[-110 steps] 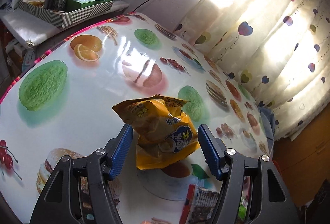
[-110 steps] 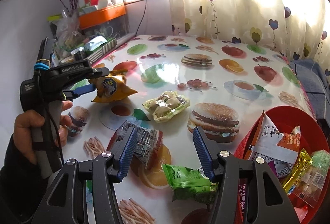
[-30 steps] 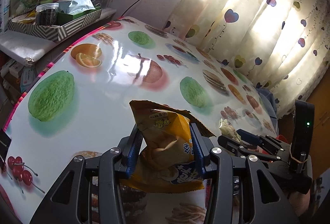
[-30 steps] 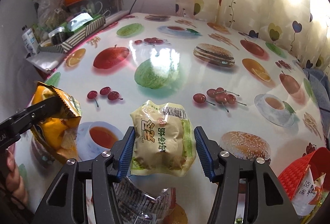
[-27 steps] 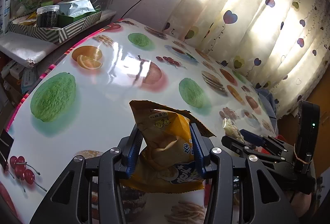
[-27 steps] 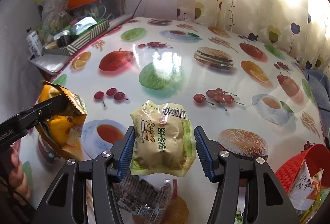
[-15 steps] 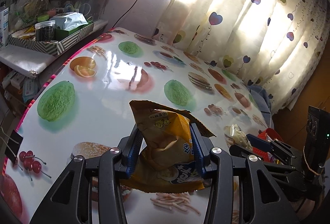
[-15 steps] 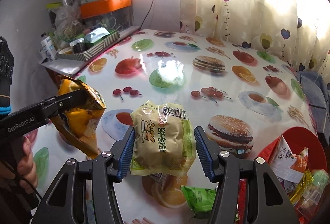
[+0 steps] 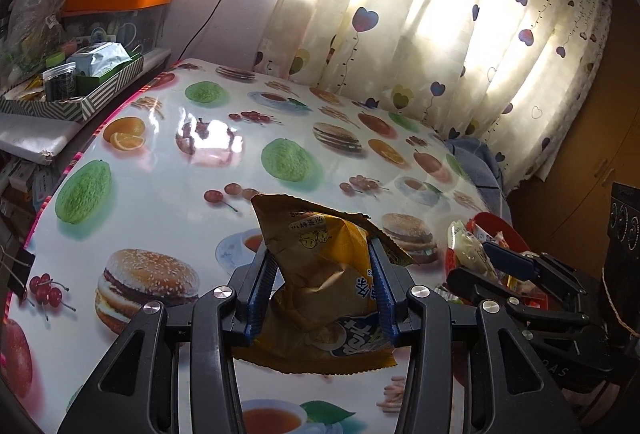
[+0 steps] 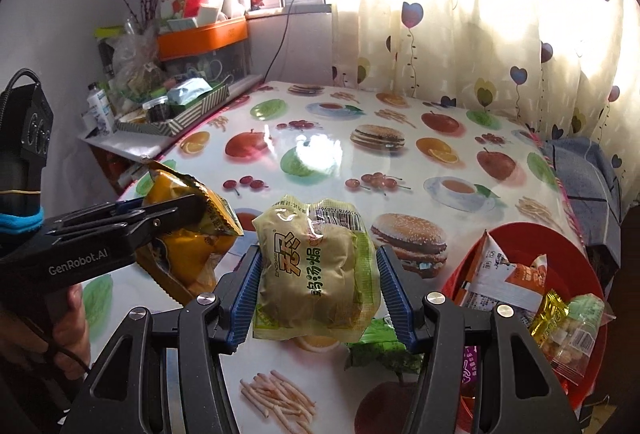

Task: Organize snacks
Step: 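Carry the chip bag and bread bag over the red basket with both grippers, then lower the bread bag into the basket and open the right gripper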

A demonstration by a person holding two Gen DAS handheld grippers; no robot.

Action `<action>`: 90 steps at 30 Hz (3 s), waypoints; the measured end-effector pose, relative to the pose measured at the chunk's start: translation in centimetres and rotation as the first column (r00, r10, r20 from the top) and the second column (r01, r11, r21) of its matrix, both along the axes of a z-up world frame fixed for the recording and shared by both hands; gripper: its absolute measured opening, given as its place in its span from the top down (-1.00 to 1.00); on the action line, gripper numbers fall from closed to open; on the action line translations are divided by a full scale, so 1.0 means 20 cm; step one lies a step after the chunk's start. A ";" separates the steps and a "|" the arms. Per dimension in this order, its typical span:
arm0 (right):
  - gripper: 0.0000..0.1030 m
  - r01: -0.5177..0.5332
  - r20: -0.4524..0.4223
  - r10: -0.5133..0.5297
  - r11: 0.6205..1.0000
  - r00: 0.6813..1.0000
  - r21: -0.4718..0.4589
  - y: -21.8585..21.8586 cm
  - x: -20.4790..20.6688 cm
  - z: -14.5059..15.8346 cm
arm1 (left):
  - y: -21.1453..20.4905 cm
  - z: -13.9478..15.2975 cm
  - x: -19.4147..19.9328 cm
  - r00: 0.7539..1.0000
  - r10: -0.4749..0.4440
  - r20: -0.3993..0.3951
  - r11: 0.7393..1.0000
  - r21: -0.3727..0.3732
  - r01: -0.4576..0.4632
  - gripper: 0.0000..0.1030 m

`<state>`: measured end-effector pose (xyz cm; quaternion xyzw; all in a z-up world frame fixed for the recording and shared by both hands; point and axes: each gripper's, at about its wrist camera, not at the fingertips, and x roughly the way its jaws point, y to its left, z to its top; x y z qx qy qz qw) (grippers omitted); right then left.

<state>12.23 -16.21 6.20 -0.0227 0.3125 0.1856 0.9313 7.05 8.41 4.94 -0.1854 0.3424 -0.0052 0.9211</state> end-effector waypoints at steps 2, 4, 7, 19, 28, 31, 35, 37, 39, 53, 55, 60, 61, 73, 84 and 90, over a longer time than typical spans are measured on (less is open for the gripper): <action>-0.08 0.010 0.003 -0.010 1.000 1.000 0.007 -0.03 -0.02 0.00 | -0.03 0.01 0.00 1.000 -0.013 -0.001 1.000 0.004 0.013 0.10; -0.08 0.020 0.005 -0.020 1.000 1.000 0.011 -0.05 -0.04 0.00 | -0.06 0.02 0.01 1.000 -0.025 0.002 1.000 0.011 0.025 0.10; -0.08 0.032 0.005 -0.032 0.999 0.999 0.020 -0.09 -0.07 0.00 | -0.10 0.05 0.01 0.999 -0.046 0.011 0.999 0.021 0.045 0.10; -0.08 0.083 -0.004 -0.083 0.996 0.997 0.043 -0.23 -0.12 -0.03 | -0.27 0.08 0.05 0.992 -0.126 0.015 0.992 0.032 0.125 0.10; -0.09 0.148 -0.014 -0.147 0.988 0.989 0.054 -0.38 -0.16 -0.05 | -0.43 0.09 0.10 0.979 -0.203 0.017 0.979 0.030 0.202 0.10; -0.09 0.169 -0.020 -0.169 0.984 0.986 0.057 -0.43 -0.16 -0.06 | -0.47 0.10 0.12 0.974 -0.226 0.018 0.974 0.025 0.226 0.10; -0.09 0.199 -0.030 -0.197 0.978 0.980 0.058 -0.50 -0.17 -0.08 | -0.53 0.10 0.15 0.967 -0.253 0.017 0.967 0.027 0.253 0.10; -0.09 0.215 -0.034 -0.213 0.975 0.976 0.058 -0.54 -0.17 -0.08 | -0.56 0.10 0.16 0.964 -0.266 0.017 0.964 0.027 0.266 0.10; -0.09 0.230 -0.034 -0.229 0.971 0.973 0.059 -0.57 -0.17 -0.08 | -0.59 0.10 0.18 0.960 -0.280 0.020 0.960 0.028 0.279 0.10; -0.09 0.320 -0.055 -0.317 0.945 0.947 0.063 -0.74 -0.18 -0.12 | -0.76 0.12 0.27 0.932 -0.360 0.028 0.933 0.029 0.359 0.10; -0.09 0.325 -0.058 -0.322 0.944 0.945 0.062 -0.76 -0.18 -0.12 | -0.79 0.11 0.29 0.929 -0.369 0.027 0.929 0.028 0.368 0.10; -0.09 0.338 -0.060 -0.335 0.939 0.940 0.059 -0.79 -0.15 -0.13 | -0.84 0.11 0.31 0.922 -0.387 0.024 0.922 0.028 0.387 0.10; -0.09 0.341 -0.061 -0.338 0.938 0.939 0.059 -0.80 -0.15 -0.13 | -0.85 0.11 0.32 0.920 -0.391 0.024 0.920 0.029 0.390 0.10; -0.10 0.373 -0.069 -0.370 0.927 0.926 0.046 -0.88 -0.09 -0.15 | -0.97 0.08 0.43 0.901 -0.434 0.019 0.901 0.028 0.434 0.10; -0.10 0.409 -0.083 -0.404 0.912 0.911 0.041 -0.97 -0.07 -0.18 | -1.08 -0.03 0.56 0.872 -0.488 -0.031 0.873 -0.022 0.488 0.10; -0.10 0.414 -0.081 -0.410 0.909 0.908 0.037 -1.00 -0.04 -0.18 | -1.10 -0.06 0.62 0.871 -0.490 -0.033 0.872 -0.024 0.489 0.10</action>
